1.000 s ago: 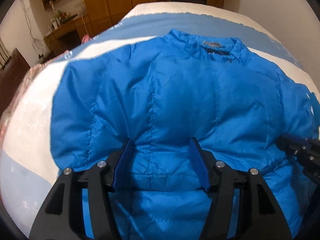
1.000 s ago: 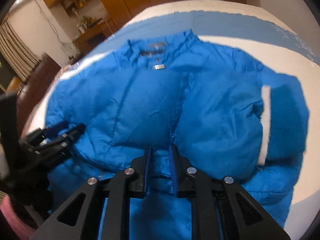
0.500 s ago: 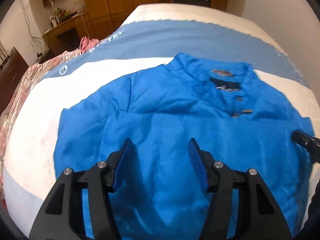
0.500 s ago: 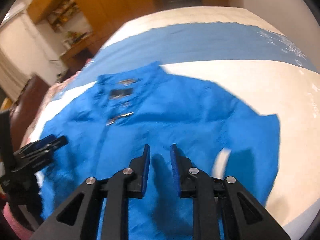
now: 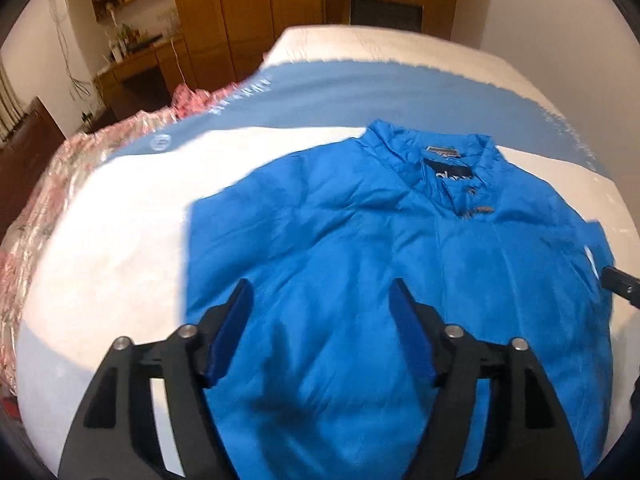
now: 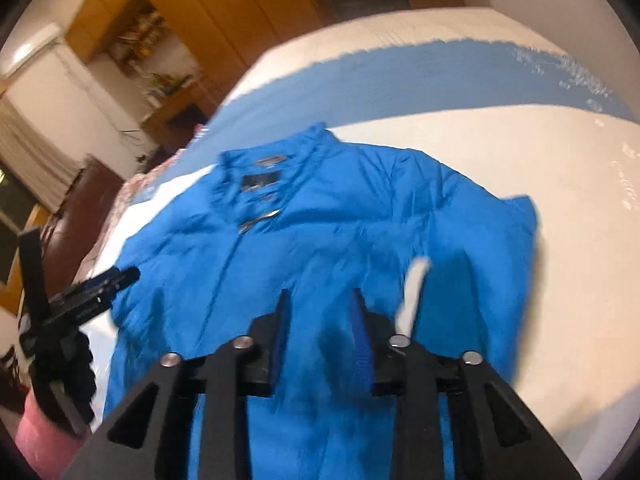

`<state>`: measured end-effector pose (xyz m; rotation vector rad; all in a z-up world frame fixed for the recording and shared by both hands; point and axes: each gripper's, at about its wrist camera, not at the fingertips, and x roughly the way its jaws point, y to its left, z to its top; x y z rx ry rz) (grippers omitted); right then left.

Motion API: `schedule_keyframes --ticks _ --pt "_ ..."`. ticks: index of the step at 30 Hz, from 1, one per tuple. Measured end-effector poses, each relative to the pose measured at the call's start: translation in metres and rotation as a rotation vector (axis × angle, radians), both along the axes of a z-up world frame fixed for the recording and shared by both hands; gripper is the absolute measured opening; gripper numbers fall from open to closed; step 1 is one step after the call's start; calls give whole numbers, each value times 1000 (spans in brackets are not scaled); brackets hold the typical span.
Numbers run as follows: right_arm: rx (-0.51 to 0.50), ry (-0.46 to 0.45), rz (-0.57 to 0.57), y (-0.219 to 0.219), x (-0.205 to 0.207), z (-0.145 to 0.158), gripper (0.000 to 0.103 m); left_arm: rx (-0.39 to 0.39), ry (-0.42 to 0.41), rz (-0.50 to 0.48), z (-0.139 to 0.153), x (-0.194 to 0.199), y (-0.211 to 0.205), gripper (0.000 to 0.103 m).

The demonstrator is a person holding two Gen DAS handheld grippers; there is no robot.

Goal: Fold large clothes
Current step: 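Move both tools to the jacket hem and grasp it with the left tool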

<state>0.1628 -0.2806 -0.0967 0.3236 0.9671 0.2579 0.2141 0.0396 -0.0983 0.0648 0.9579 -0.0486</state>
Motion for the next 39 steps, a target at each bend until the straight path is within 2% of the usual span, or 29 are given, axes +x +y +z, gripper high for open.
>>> schedule_keyframes --ticks 3,7,10,14,19,25,33,36,39 --pt "6 -26 14 -6 -49 10 48 25 9 11 5 -46 26 77" --pt "-17 -30 33 -9 -110 15 62 38 70 54 -1 -107 58 80" --pt "-14 12 56 -16 -152 8 66 6 142 84 -12 -154 79 81" --pt "-66 86 69 -24 -206 -4 68 -14 241 125 -32 -199 98 81" --pt "25 186 52 -38 -249 -23 73 -90 307 179 -50 -235 117 81" --pt "120 266 38 -46 -268 -52 73 -207 322 212 -61 -248 129 81" --pt "177 294 60 -43 -273 -70 73 -253 336 191 -71 -258 122 80" --pt "187 295 57 -41 -272 -74 73 -270 338 184 -72 -259 122 75" --pt "189 289 70 -37 -271 -75 59 -281 336 169 -72 -257 111 62"
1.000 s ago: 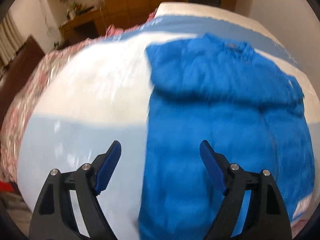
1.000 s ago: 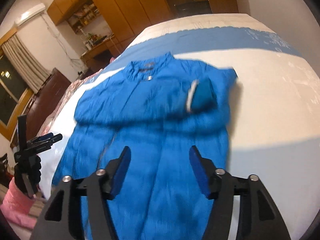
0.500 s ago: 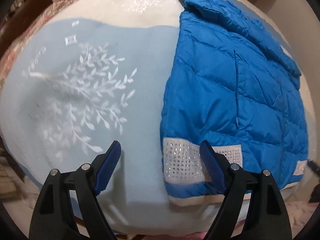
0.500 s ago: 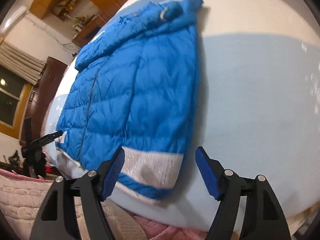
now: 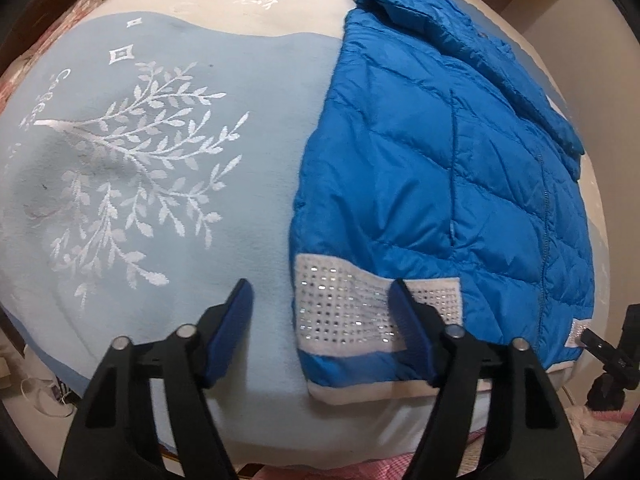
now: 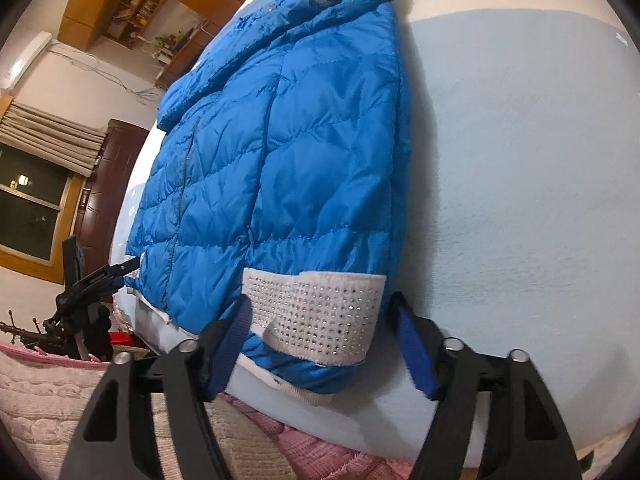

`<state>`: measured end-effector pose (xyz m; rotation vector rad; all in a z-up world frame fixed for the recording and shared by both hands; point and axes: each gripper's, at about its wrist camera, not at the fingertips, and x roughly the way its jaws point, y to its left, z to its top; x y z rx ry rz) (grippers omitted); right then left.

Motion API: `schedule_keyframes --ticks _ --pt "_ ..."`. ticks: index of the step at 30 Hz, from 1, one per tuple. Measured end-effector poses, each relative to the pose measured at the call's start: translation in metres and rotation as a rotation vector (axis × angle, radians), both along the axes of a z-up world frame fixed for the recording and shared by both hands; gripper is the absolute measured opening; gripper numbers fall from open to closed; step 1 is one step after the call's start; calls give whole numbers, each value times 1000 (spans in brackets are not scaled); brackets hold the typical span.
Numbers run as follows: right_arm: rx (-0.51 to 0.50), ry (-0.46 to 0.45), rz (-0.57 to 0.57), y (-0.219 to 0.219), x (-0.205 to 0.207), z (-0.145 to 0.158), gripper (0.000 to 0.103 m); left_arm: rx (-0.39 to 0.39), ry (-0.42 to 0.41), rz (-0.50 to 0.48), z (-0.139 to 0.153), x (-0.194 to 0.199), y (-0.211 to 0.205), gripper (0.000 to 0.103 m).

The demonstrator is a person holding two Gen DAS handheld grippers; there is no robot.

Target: Fold large clothes

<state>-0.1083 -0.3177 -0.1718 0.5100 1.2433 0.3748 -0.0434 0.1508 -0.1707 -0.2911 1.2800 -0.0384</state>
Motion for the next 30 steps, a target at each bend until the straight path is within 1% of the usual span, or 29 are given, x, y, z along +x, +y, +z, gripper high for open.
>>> schedule_keyframes --ticks 1,2,3,4,7,10,13,16,18,20,22,25,26,28,30 --pt "-17 -6 12 3 0 0 54 -4 -3 -5 1 2 -3 50" --pt "-28 -10 21 6 0 1 50 -18 -6 -17 1 2 -6 45" --pt "-41 -16 32 8 1 2 43 -28 -10 -25 2 2 -9 36" --pt "-38 -20 34 9 1 2 35 -30 -15 -33 4 2 -13 31" --pt "-6 -25 23 6 2 4 23 -47 -21 -36 6 3 -15 22" --pt "19 -30 17 4 2 7 18 -88 -30 -21 7 2 -13 15" --pt "46 -48 20 2 1 15 15 -112 -39 -6 11 0 -9 12" --pt "85 -58 12 -2 0 21 13 -132 -55 4 16 -6 -3 12" --pt "77 -55 13 -4 -1 24 13 -143 -67 -5 21 -11 -2 12" --pt "62 -49 22 -5 -2 23 13 -144 -52 -15 18 -15 -1 13" --pt "53 -25 16 -7 -1 16 13 -138 -21 -15 7 -16 -1 16" --pt "65 4 -1 -9 5 7 13 -162 0 12 1 -5 2 16" --pt "63 1 1 -7 7 9 13 -164 0 15 2 -4 1 16" --pt "66 -25 19 -6 12 21 13 -193 -19 14 14 0 2 15" --pt "95 -57 25 -8 17 36 13 -253 -58 11 31 5 4 14"
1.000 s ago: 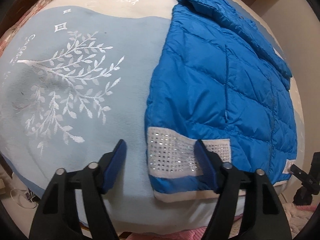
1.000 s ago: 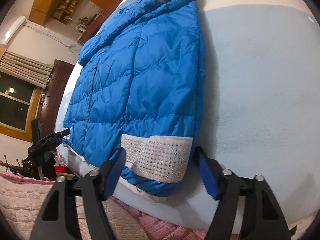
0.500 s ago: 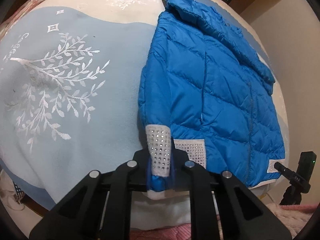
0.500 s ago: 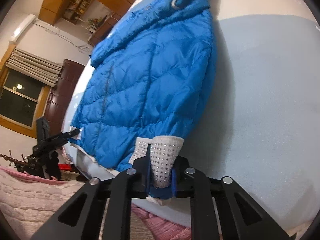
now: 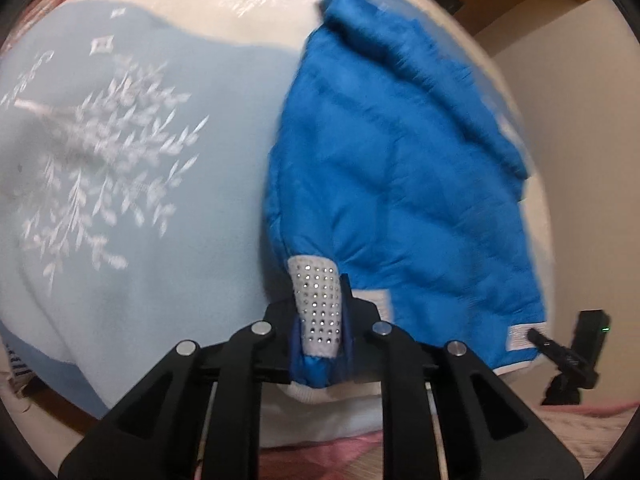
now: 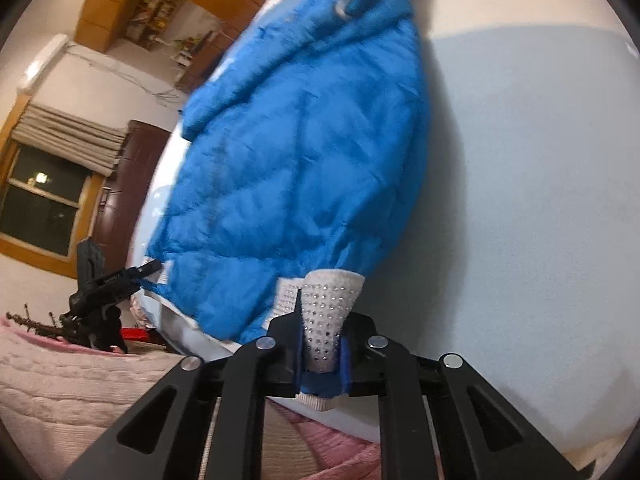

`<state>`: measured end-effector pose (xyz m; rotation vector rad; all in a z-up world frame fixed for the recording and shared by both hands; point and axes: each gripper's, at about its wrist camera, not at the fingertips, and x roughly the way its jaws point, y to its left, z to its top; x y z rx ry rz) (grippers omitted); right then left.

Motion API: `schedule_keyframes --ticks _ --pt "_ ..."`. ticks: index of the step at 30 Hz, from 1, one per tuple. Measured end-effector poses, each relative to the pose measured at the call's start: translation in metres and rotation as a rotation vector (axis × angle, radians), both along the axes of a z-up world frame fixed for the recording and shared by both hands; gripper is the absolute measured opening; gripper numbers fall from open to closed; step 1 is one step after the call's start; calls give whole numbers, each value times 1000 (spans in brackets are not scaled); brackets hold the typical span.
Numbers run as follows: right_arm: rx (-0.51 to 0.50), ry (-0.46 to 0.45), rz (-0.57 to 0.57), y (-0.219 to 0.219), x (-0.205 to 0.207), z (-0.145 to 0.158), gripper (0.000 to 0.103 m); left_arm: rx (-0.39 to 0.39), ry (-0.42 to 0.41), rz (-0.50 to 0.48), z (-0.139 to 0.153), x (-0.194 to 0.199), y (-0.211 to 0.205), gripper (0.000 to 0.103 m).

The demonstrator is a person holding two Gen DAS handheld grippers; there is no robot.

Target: Fold large clothes

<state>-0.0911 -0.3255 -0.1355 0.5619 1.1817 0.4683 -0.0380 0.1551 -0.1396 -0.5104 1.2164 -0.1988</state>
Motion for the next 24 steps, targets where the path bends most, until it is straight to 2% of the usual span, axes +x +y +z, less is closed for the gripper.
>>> schedule_keyframes --ticks 4,8,12,19,24 --pt "21 -71 -15 -2 16 33 12 -96 -73 13 35 21 2 14" --pt "36 -129 -11 -7 47 66 12 -98 -157 -28 66 53 -11 14" --pt "68 -173 -10 -17 96 95 12 -111 -222 -57 90 100 -23 14" --pt "120 -198 -44 -42 180 114 12 -120 -323 -59 120 193 -33 14" --pt "148 -194 -60 -52 248 113 12 -127 -350 -55 123 259 -43 15"
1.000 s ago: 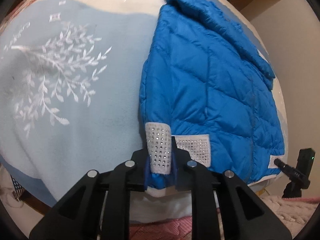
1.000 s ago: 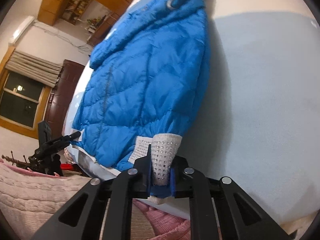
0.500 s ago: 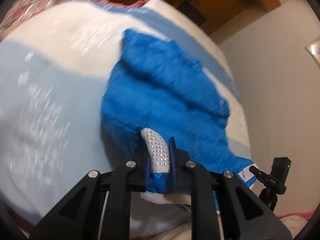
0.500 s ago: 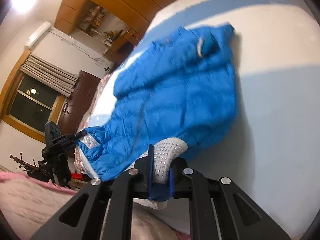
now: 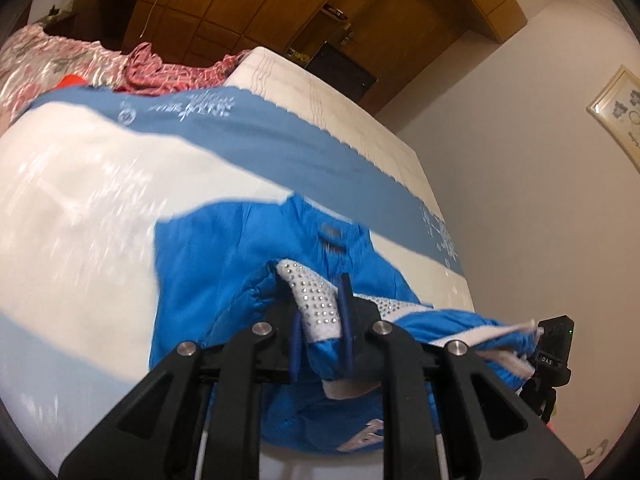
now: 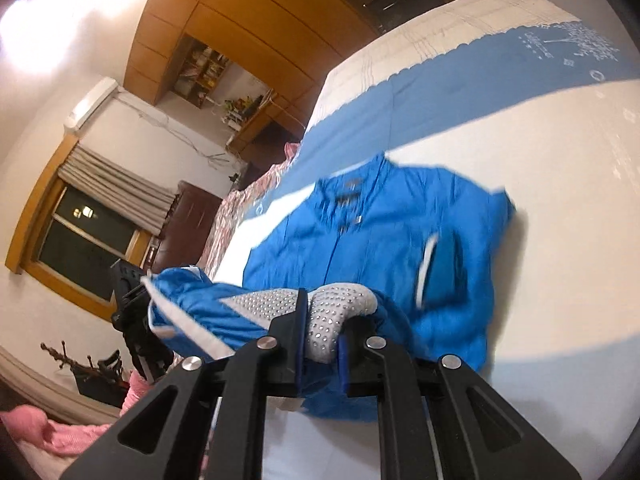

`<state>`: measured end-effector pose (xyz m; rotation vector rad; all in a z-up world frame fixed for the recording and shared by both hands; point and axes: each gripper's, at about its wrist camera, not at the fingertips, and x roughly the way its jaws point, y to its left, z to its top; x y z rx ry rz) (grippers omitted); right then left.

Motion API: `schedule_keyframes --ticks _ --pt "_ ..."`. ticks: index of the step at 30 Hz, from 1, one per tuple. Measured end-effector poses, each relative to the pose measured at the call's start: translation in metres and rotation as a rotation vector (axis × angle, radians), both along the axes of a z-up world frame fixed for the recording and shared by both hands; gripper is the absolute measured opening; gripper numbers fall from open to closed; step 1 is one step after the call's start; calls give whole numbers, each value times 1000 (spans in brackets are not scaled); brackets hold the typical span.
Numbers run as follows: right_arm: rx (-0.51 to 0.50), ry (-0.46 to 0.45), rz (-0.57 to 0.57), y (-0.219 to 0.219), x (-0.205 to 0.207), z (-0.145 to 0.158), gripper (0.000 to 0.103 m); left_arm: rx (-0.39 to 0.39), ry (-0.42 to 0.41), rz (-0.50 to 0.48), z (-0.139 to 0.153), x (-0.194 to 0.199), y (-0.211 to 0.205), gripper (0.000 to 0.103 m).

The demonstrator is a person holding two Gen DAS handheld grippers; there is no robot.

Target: Fold large clothes

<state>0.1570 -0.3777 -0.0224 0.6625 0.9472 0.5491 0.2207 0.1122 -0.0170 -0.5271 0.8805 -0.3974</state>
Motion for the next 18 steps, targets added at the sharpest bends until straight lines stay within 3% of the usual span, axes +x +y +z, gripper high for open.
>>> schedule_keyframes --ticks 5,10,15,18 --pt "-10 20 -16 -7 57 -15 12 28 37 15 -20 62 -13 15" --pt "-35 108 -44 -11 113 -53 12 88 139 60 -70 123 -20 15" --pt "-72 218 -78 -16 150 -102 12 114 243 82 -119 156 -18 17" --pt "-53 257 -98 -21 161 -124 11 106 258 78 -132 164 -16 19"
